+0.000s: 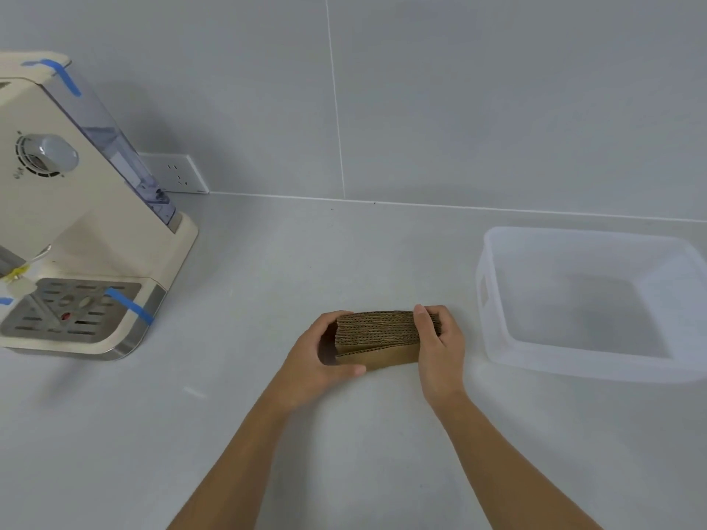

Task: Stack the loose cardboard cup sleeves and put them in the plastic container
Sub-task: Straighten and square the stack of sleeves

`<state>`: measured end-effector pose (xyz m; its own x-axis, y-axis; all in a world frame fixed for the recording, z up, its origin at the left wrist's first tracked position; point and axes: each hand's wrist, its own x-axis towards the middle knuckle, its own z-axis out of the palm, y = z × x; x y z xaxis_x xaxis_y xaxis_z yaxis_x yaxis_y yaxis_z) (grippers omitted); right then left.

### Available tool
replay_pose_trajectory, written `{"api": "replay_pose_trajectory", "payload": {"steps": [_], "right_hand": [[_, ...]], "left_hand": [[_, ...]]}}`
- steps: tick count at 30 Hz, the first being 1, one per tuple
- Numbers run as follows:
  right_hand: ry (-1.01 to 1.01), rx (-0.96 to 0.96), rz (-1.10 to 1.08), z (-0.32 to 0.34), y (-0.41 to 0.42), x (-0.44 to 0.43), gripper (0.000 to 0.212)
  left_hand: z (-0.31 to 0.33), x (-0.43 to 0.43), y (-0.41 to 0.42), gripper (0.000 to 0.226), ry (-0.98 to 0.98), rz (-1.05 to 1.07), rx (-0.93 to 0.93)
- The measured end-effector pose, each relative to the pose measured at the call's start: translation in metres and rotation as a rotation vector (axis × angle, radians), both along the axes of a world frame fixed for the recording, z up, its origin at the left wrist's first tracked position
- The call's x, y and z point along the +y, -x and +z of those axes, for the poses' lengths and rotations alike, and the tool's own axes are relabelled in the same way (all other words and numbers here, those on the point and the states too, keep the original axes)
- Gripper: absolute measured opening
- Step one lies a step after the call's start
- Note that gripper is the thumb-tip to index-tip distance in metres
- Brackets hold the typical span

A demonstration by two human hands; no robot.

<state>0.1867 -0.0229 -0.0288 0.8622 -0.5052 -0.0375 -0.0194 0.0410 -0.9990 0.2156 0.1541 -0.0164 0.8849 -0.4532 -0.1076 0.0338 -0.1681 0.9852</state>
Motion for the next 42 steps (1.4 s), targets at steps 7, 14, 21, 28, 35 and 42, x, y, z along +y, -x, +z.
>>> {"api": "replay_pose_trajectory", "payload": {"steps": [7, 14, 21, 28, 35, 42], "right_hand": [[0.005, 0.035, 0.053, 0.003, 0.003, -0.003, 0.021], [-0.014, 0.074, 0.274, 0.009, 0.013, -0.016, 0.029], [0.112, 0.129, 0.476, 0.01, 0.026, -0.037, 0.072], [0.168, 0.075, 0.425, 0.009, 0.031, -0.049, 0.06], [0.123, 0.09, 0.363, 0.004, 0.031, -0.047, 0.052], [0.108, 0.102, 0.355, 0.004, 0.03, -0.046, 0.049]], "left_hand": [[-0.005, 0.006, 0.0, 0.044, -0.063, 0.038, -0.058], [-0.005, 0.006, -0.002, 0.044, -0.08, 0.038, -0.073], [-0.006, 0.006, -0.002, 0.044, -0.068, 0.042, -0.076], [-0.008, 0.007, -0.004, 0.045, -0.073, 0.043, -0.088], [-0.007, 0.008, -0.005, 0.05, -0.056, 0.048, -0.067], [-0.008, 0.007, -0.006, 0.054, -0.012, 0.07, -0.037]]}}
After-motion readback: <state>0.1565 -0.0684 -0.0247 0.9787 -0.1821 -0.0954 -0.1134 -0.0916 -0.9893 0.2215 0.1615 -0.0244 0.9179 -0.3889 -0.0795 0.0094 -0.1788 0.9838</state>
